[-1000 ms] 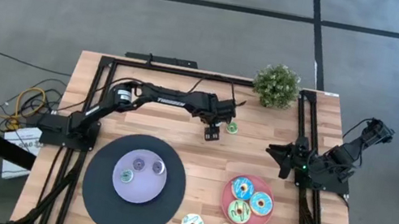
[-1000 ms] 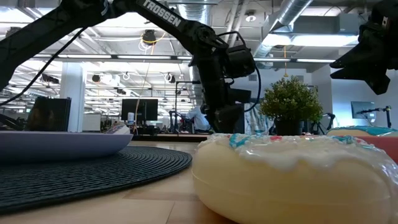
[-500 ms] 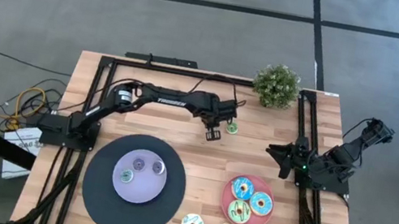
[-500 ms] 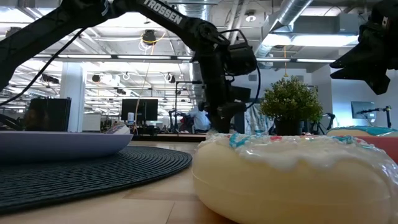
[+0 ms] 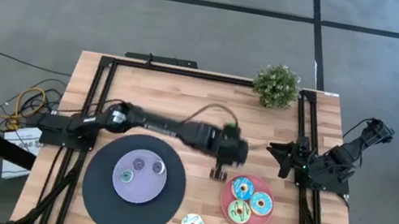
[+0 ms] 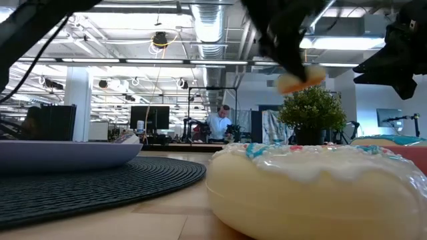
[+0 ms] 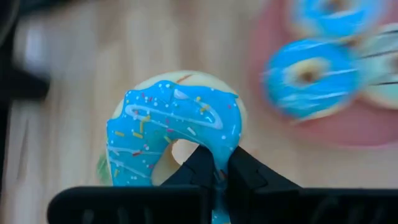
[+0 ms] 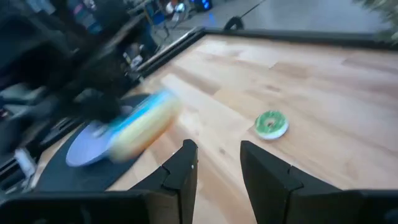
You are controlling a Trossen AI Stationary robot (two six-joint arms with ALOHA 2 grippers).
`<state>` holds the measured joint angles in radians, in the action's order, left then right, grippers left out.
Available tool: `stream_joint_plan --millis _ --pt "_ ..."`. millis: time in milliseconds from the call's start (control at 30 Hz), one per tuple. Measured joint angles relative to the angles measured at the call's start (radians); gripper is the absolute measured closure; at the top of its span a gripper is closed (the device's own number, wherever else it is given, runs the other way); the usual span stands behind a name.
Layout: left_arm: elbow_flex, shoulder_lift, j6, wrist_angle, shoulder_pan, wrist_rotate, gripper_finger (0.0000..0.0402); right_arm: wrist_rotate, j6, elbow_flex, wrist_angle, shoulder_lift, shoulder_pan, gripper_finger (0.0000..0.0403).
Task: Pick & Place donuts
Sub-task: Put the large blue donut on the pink plate
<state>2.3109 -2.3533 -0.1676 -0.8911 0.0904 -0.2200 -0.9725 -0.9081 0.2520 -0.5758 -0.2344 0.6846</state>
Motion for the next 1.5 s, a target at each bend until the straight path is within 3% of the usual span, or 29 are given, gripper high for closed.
stream_joint_plan --millis 133,267,467,600,767,967,1233,1500 --pt "0.0 -0.005 -0.148 0.106 0.094 0.048 0.0396 -0.088 0.0 0.0 0.0 0.0 0.0 0.029" --pt "-0.002 -0.029 -0.232 0.221 0.152 0.032 0.0396 -0.131 0.0 0.0 0.001 0.0 0.0 0.029" --pt "0.003 -0.1 -0.274 0.417 0.155 0.119 0.0395 -0.133 0.0 0.001 0.009 0.0 0.0 0.029" --pt "-0.001 -0.161 -0.278 0.47 0.15 0.114 0.0395 -0.133 0.0 0.001 0.036 0.005 0.0 0.029" --pt "-0.002 -0.171 -0.258 0.431 0.142 0.075 0.0395 -0.133 0.001 0.001 0.038 0.022 -0.001 0.029" --pt "-0.001 -0.171 -0.121 0.413 0.115 0.084 0.0389 -0.14 0.001 0.001 0.032 0.033 -0.001 0.029" --pt "-0.001 -0.171 -0.064 0.385 0.112 0.21 0.0343 -0.138 0.002 0.001 0.031 0.033 -0.001 0.029" --pt "-0.001 -0.171 -0.04 0.357 0.116 0.171 0.0302 -0.137 0.001 0.001 0.031 0.033 -0.001 0.029"
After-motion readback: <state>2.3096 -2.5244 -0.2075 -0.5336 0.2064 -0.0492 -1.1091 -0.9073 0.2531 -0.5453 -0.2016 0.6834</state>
